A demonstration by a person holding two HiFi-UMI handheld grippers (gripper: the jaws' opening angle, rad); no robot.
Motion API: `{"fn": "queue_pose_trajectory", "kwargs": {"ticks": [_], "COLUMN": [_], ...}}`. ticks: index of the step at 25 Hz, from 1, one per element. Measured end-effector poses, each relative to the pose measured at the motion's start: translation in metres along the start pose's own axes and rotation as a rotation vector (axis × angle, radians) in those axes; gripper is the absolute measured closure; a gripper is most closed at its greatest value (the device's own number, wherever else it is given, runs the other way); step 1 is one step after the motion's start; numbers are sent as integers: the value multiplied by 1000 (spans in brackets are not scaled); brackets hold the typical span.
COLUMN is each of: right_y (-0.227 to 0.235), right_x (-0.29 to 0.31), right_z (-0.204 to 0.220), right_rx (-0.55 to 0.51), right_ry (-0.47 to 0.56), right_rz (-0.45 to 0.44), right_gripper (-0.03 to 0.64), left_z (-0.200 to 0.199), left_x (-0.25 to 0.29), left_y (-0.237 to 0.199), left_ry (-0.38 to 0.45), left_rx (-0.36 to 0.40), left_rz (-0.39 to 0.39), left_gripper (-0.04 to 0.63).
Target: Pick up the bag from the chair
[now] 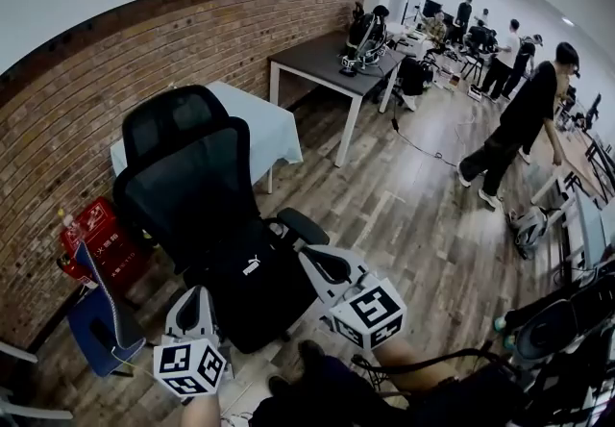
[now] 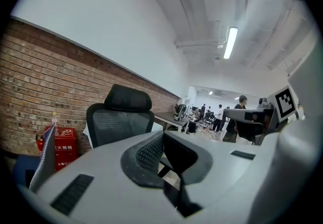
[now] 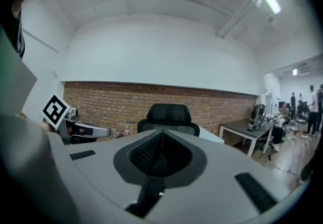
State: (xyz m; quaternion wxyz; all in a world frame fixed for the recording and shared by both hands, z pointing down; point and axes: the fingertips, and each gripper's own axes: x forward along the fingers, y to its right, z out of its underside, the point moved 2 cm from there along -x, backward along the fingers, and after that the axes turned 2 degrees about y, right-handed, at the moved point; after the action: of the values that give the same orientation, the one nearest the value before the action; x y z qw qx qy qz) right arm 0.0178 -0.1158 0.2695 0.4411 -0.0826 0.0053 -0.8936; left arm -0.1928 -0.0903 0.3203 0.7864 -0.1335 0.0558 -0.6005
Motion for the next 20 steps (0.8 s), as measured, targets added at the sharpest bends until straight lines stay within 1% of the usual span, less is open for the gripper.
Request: {"fn": "queue_pose_trajectory", "kwargs": {"ticks": [4,8,10,12,15,20], "right_y": [20,35,52,69,88,122], "right_x": [32,63,82,103,130,174], "right_z": [11,31,39,47,63,92], "right_rx": [13,31,40,45,49,78], "right_ry": [-9,-36,-44,-57,-96,-149], "right_rz": [-11,-66,-72,-77,-107,-139], "right_gripper": [600,600,599,598,598,598], "left_z": [8,22,26,30,43,69], "left_x": [28,44,61,79,94,132], "left_y": [-16,-33,-42,-54,-66,-80], "left_ry": [-22,-60,-71,-82,-118,-184], "left_rx": [4,-9,-18,-32,-62,-104], "left_rz": [-39,-119,-141,-170,-235,-302], "left_gripper": [583,583,583,583,583,583]}}
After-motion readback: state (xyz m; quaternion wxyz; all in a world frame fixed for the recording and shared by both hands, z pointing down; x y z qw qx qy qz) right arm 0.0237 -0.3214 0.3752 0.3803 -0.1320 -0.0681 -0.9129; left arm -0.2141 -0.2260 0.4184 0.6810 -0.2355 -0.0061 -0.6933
